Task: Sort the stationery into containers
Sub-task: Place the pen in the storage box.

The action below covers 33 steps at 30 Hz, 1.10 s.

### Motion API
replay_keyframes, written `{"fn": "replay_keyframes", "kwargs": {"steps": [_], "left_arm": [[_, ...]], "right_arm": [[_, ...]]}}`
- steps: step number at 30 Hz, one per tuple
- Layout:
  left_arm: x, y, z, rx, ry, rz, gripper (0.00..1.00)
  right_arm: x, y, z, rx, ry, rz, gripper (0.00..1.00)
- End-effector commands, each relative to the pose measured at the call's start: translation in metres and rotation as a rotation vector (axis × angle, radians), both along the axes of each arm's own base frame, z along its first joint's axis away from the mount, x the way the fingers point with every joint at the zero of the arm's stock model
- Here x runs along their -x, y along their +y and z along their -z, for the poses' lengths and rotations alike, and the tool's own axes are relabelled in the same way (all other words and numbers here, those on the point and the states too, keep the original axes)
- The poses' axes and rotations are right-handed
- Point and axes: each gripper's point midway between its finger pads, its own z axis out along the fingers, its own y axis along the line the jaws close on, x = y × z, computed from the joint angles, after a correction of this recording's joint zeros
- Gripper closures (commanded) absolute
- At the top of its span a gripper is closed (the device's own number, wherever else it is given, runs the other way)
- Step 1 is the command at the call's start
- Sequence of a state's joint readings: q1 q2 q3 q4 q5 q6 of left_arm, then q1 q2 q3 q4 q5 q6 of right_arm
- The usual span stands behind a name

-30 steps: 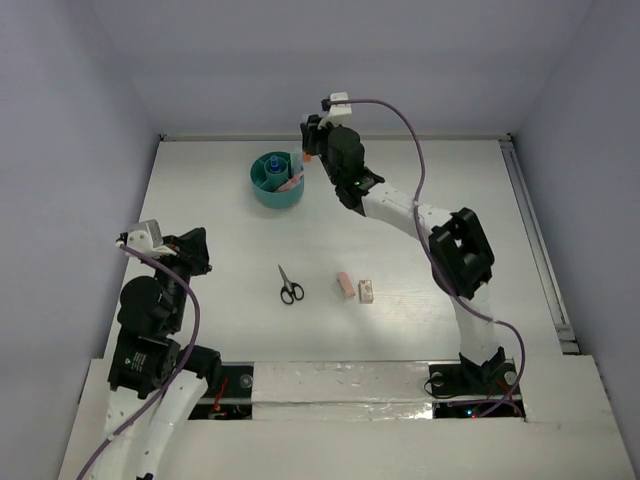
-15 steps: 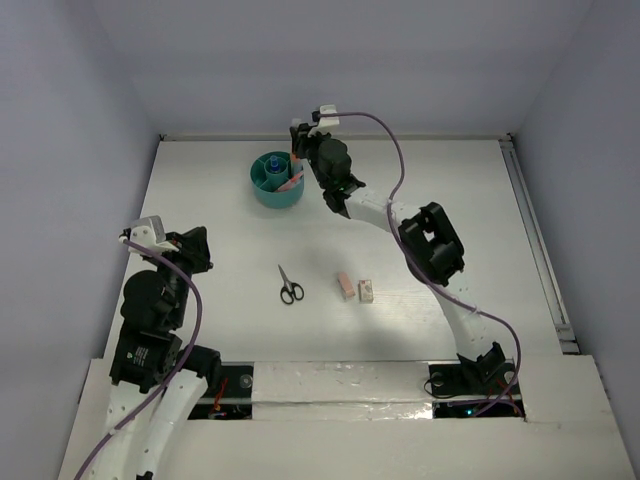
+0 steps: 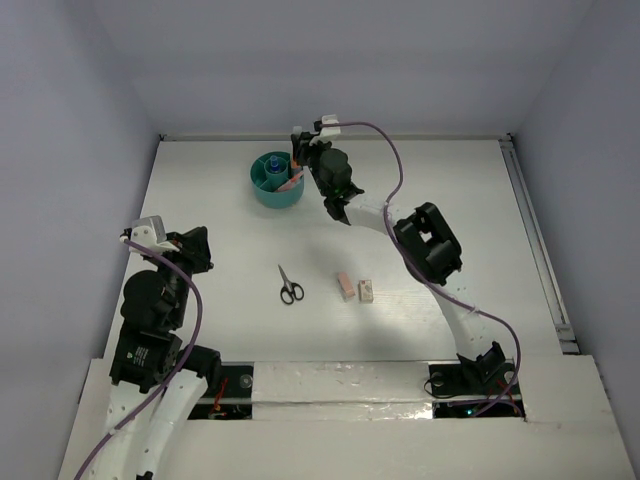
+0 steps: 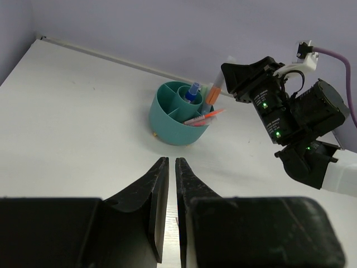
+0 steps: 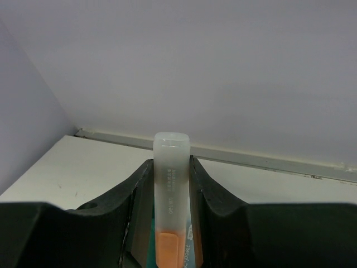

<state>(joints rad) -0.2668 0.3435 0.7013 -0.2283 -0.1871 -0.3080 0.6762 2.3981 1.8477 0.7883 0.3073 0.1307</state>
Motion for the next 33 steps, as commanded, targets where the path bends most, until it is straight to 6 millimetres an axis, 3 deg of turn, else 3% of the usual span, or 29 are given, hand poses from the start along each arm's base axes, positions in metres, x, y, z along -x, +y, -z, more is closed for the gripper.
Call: {"fn": "replay_keyframes", "kwargs": {"steps": [1,9,15,17,24,28,33], "left_arm": [[-0.001,0.001,-0.017,-0.001,-0.055,0.000,0.92],[-0.001,-0.001,-0.016,0.002,-0.053,0.007,0.92],[0.000,0.000,-0.017,0.002,-0.059,0.004,0.91],[0.000,0.000,-0.016,0.001,-0.055,0.006,0.91],[0.001,0.000,-0.018,0.004,-0.062,0.009,0.91],[0.004,0.001,-0.021,0.009,-0.075,0.004,0.91],[0.005,0.002,-0.021,0.011,-0.080,0.001,0.91]], "right_arm": [[0.000,-0.001,-0.019,-0.060,-0.073,0.008,1.00],[0.009,0.003,0.010,-0.041,-0.033,-0.013,1.00],[0.010,0.004,0.025,-0.036,-0.004,-0.024,0.92],[0.012,0.003,0.026,-0.039,-0.006,-0.026,0.85],[0.024,0.007,-0.002,-0.072,-0.019,-0.059,0.70],[0.029,0.006,-0.005,-0.065,-0.013,-0.073,0.40],[0.041,0.010,-0.036,-0.066,-0.031,-0.108,0.26]]}}
